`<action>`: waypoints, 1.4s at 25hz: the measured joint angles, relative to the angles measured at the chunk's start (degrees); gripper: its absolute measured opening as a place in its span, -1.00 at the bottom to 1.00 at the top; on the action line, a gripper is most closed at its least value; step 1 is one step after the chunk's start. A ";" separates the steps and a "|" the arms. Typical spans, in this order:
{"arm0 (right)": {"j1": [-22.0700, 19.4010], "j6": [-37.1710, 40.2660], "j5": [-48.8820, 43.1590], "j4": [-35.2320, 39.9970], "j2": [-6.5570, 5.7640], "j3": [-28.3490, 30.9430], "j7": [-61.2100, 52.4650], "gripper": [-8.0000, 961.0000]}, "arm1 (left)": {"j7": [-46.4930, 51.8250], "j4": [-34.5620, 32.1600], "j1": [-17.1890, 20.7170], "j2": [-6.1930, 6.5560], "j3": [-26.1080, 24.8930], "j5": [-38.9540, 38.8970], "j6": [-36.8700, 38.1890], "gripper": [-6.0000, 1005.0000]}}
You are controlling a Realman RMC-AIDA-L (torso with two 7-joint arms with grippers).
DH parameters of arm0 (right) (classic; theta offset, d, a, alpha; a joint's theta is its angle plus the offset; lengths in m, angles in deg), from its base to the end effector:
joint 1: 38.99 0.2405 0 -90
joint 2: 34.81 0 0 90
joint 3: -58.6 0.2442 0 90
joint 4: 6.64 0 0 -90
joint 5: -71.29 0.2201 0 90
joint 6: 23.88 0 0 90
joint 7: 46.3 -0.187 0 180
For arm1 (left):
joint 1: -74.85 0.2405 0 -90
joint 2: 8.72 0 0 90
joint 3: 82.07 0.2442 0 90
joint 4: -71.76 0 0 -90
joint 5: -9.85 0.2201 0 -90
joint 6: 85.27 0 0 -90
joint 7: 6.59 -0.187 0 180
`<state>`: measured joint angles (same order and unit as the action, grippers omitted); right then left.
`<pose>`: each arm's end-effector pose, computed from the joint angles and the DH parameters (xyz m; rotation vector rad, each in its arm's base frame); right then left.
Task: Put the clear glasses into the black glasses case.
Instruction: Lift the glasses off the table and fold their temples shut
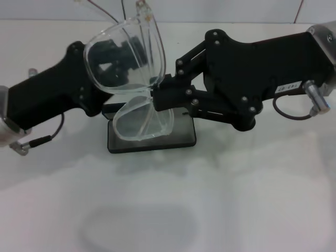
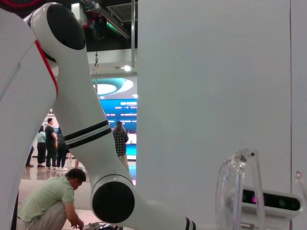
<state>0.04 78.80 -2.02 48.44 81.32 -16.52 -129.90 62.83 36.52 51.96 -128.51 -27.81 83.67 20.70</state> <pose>0.0337 0.3051 -0.0041 2.6564 0.2769 -1.1643 -0.1722 0.3040 0.0135 -2.4774 -0.2763 -1.5397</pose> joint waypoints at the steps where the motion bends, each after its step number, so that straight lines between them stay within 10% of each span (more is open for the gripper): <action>1: 0.27 -0.17 0.01 -0.26 0.04 -0.12 0.09 -0.86 | 0.00 0.00 -0.14 0.00 0.74 -0.24 0.23 -0.73; 35: 0.99 -0.87 -0.01 -1.90 -0.22 -0.54 0.80 -0.86 | -0.07 -0.09 1.28 0.21 1.45 -4.40 2.37 -0.72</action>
<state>1.04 77.93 -2.04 46.54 81.10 -17.06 -129.10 62.75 36.43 53.24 -128.30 -26.36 79.27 23.07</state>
